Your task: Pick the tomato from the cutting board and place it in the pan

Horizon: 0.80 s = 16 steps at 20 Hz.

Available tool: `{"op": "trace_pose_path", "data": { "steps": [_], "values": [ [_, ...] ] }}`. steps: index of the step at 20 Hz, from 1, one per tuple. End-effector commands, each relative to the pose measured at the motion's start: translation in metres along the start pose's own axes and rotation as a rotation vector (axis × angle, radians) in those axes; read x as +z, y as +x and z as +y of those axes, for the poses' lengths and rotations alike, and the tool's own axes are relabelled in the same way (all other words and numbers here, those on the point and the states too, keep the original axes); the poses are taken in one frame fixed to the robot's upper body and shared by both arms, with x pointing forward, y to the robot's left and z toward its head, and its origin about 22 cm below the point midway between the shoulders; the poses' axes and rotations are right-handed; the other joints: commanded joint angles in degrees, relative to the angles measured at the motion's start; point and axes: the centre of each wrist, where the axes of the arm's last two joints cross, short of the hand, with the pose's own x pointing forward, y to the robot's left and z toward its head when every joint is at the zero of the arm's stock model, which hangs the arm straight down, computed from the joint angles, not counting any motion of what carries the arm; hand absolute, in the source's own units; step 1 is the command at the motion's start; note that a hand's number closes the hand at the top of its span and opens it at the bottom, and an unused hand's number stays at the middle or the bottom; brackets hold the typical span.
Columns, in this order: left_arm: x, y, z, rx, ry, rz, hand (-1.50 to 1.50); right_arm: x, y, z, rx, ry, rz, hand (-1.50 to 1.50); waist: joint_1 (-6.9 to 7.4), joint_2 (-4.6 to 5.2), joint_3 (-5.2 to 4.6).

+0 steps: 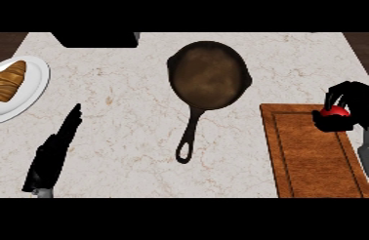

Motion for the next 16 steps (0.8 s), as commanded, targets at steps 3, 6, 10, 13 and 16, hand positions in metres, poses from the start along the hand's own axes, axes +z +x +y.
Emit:
{"op": "trace_pose_path", "data": {
  "steps": [3,6,10,13,16],
  "values": [
    [-0.005,-0.003,0.003,-0.011,-0.016,-0.004,0.00,0.014,0.034,-0.044,-0.034,-0.407,-0.256,1.50,0.16,0.13,0.01],
    [-0.018,-0.003,0.000,0.001,-0.015,-0.005,0.00,0.012,0.069,-0.038,-0.030,-0.441,-0.321,1.50,0.27,0.33,-0.04],
    [0.002,-0.004,0.002,-0.001,-0.006,-0.011,0.00,-0.011,0.098,-0.050,-0.128,-0.434,-0.363,1.50,0.94,0.26,-0.01],
    [-0.004,0.009,-0.004,0.007,-0.023,-0.007,0.00,-0.011,0.139,-0.058,-0.194,-0.386,-0.402,1.50,1.12,0.25,0.00],
    [0.000,-0.012,-0.009,-0.006,-0.031,-0.023,0.00,-0.033,0.162,-0.039,-0.229,-0.327,-0.418,1.50,1.49,0.51,-0.02]
  ]
}}
